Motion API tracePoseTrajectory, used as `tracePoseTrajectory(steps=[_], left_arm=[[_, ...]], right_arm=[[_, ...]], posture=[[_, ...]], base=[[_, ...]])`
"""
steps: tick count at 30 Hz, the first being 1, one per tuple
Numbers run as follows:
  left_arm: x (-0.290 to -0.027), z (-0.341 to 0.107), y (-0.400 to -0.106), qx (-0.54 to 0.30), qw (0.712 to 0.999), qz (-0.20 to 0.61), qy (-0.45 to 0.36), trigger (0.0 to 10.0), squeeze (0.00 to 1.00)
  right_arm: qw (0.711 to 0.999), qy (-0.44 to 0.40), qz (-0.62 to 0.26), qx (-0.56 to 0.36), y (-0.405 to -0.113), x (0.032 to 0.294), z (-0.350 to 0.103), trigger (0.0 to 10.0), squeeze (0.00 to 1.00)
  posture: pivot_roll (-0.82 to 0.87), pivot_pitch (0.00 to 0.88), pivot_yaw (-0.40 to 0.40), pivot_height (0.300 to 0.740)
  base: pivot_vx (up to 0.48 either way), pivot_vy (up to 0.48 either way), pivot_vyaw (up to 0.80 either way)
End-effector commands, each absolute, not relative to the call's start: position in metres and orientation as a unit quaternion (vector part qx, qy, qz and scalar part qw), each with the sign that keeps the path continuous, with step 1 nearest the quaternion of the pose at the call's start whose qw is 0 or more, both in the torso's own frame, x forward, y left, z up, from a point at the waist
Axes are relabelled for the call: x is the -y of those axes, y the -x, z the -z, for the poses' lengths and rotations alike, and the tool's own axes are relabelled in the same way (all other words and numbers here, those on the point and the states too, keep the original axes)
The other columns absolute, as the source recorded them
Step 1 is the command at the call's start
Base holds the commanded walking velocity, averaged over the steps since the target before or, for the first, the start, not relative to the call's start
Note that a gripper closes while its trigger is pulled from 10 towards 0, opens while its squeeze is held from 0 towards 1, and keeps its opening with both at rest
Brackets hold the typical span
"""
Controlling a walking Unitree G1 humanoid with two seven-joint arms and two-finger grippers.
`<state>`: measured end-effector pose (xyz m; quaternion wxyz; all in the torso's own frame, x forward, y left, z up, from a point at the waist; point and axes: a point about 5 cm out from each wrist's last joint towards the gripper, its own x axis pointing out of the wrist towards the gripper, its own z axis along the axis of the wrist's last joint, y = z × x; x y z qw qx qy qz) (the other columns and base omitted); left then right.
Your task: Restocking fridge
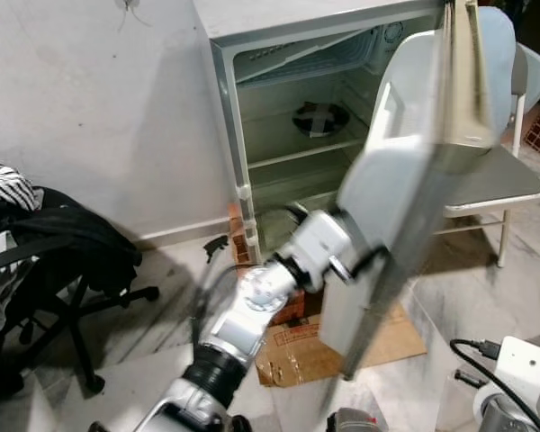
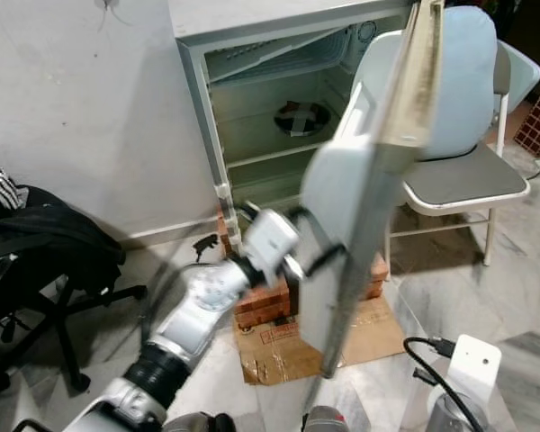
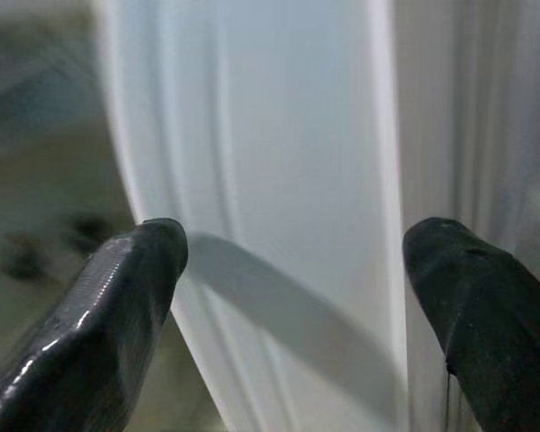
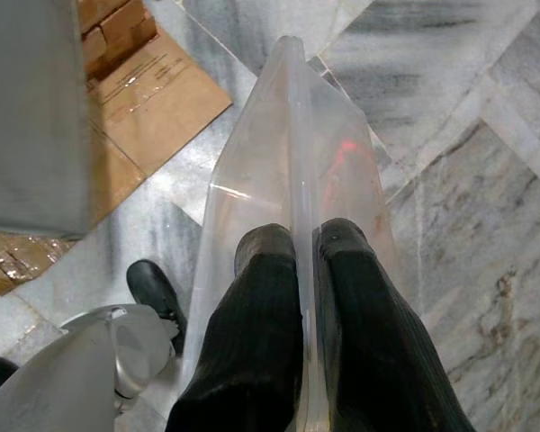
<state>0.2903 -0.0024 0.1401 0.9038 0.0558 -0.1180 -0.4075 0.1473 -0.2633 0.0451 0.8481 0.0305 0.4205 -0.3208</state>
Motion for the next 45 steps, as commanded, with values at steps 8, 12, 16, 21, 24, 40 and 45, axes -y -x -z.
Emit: tracePoseTrajectory(steps=[8,12,16,21,24,40,45], left_arm=[[-0.066,-0.133,-0.289,0.092,0.951,0.291,-0.051,10.0,0.00],[-0.099,-0.111,-0.287,0.034,0.974,0.218,-0.049,10.0,0.00],[-0.114,-0.103,-0.289,0.007,0.982,0.181,-0.051,10.0,0.00],[-0.126,-0.099,-0.288,-0.016,0.986,0.158,-0.041,10.0,0.00],[-0.129,-0.099,-0.284,-0.019,0.986,0.164,-0.036,10.0,0.00],[-0.133,-0.088,-0.275,-0.057,0.984,0.168,-0.021,10.0,0.00],[-0.135,-0.089,-0.277,-0.057,0.984,0.164,-0.025,10.0,0.00]], right_arm=[[0.849,-0.031,0.312,-0.425,-0.152,0.262,-0.041,10.0,0.00],[0.857,-0.022,0.306,-0.414,-0.159,0.263,-0.043,10.0,0.00],[0.864,-0.023,0.308,-0.398,-0.164,0.266,-0.046,10.0,0.00],[0.878,-0.019,0.306,-0.368,-0.181,0.272,-0.053,10.0,0.00],[0.883,-0.025,0.303,-0.357,-0.189,0.270,-0.055,10.0,0.00],[0.896,-0.037,0.289,-0.335,-0.221,0.267,-0.062,10.0,0.00],[0.903,-0.046,0.278,-0.323,-0.227,0.261,-0.065,10.0,0.00]], posture=[[-0.12,0.054,0.044,0.740],[-0.12,0.045,0.036,0.740],[-0.11,0.041,0.020,0.740],[-0.10,0.048,0.009,0.740],[-0.09,0.056,0.023,0.740],[-0.10,0.042,0.025,0.740],[-0.09,0.035,0.016,0.740]], base=[[0.000,0.000,0.00],[0.000,0.000,0.00],[0.000,0.000,0.00],[0.000,0.000,0.00],[0.000,0.000,0.00],[0.000,0.200,-0.57],[0.000,0.338,-0.75]])
